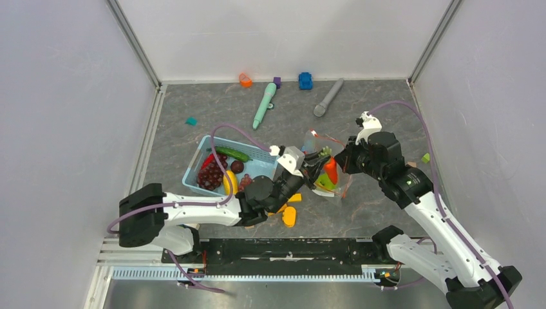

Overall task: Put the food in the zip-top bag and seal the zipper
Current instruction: Place the fake vegetable in the zipper food storage bag, then pick up the fake fruit from the bin.

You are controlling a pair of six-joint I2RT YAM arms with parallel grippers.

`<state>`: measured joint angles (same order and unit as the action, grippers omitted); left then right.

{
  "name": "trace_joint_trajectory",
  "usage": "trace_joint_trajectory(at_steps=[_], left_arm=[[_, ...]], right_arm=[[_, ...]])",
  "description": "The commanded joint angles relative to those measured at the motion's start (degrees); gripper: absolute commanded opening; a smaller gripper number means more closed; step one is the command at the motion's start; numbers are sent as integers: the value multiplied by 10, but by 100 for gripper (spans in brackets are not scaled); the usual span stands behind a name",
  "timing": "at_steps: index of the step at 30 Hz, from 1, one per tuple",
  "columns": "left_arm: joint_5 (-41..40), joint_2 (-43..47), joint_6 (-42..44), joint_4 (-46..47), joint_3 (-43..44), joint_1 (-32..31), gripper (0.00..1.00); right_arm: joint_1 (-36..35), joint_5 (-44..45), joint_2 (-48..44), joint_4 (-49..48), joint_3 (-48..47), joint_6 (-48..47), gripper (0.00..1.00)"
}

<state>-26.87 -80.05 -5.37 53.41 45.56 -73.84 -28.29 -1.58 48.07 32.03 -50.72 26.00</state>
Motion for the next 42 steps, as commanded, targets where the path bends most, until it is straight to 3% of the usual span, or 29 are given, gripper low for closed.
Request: trace_joint_trajectory(at_steps=[1,5,9,12,25,33,37,42], left_arm=[[-68,-25,112,96,-1,-27,14],[-84,-28,114,84,-4,-39,26],[-99,-19,98,53,-3,-42,73],[-101,-1,78,19,-1,-42,99],[-196,143,-90,-317,40,-30,100],[-157,237,-342,-631,29,143,100],[-146,258,-423,-811,35,217,100],[-90,272,-472,-911,18,261,100]], right_arm=[[-1,-7,2,15,-20,14,0],[-1,12,4,13,-21,18,0],[-1,12,6,9,-28,13,0],[-1,12,8,8,-31,6,0],[-1,130,6,-1,-2,-19,0],[-1,141,16,-2,12,-42,0],[-1,152,14,-6,21,-51,0],[-1,162,14,-7,29,-55,0]])
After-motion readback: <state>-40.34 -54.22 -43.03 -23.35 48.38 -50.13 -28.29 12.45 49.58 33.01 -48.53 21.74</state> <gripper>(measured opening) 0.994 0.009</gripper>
